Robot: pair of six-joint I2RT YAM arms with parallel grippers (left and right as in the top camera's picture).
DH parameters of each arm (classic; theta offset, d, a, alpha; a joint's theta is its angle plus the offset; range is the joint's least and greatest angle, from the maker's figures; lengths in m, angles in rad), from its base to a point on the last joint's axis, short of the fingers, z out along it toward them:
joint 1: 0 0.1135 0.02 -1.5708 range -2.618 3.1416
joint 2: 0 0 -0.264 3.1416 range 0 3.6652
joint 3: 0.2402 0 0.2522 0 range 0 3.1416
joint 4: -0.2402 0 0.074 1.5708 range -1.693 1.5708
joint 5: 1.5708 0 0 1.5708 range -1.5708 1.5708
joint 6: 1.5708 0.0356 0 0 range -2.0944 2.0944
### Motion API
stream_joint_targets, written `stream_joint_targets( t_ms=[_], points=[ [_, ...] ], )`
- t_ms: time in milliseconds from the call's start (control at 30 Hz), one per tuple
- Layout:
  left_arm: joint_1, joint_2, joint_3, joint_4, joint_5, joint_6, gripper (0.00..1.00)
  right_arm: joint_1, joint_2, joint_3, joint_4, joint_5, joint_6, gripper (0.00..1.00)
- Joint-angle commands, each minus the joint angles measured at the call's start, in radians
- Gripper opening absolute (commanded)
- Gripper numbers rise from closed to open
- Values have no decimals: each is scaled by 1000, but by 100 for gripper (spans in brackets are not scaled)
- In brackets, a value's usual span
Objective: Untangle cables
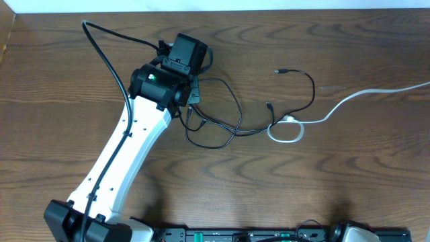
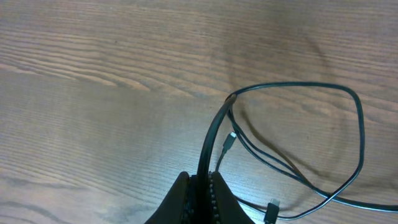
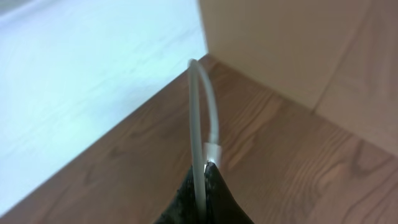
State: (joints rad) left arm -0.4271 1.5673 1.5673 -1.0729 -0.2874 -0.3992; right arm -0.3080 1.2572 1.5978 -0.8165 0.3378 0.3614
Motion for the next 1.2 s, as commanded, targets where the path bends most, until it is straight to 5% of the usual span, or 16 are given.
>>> stream_joint_targets(
  t_ms=[0,367,433,533,633,1167],
  points=[
    [5,2,6,-7,-21,-5,8,-66,3,11,34,27,-1,1],
    [5,2,6,-4,22,-5,8,-130,4,11,130,-147,57,1],
    [5,2,6,10,191,-5,17,-129,5,10,76,-253,56,1],
    [5,2,6,47,373,-1,53,-129,14,9,-63,-292,56,1],
    [4,2,6,72,482,-1,68,-129,42,9,-202,-293,48,1],
    [-218,104,-41,150,530,-2,69,-56,319,8,-548,-496,-224,4]
  ],
)
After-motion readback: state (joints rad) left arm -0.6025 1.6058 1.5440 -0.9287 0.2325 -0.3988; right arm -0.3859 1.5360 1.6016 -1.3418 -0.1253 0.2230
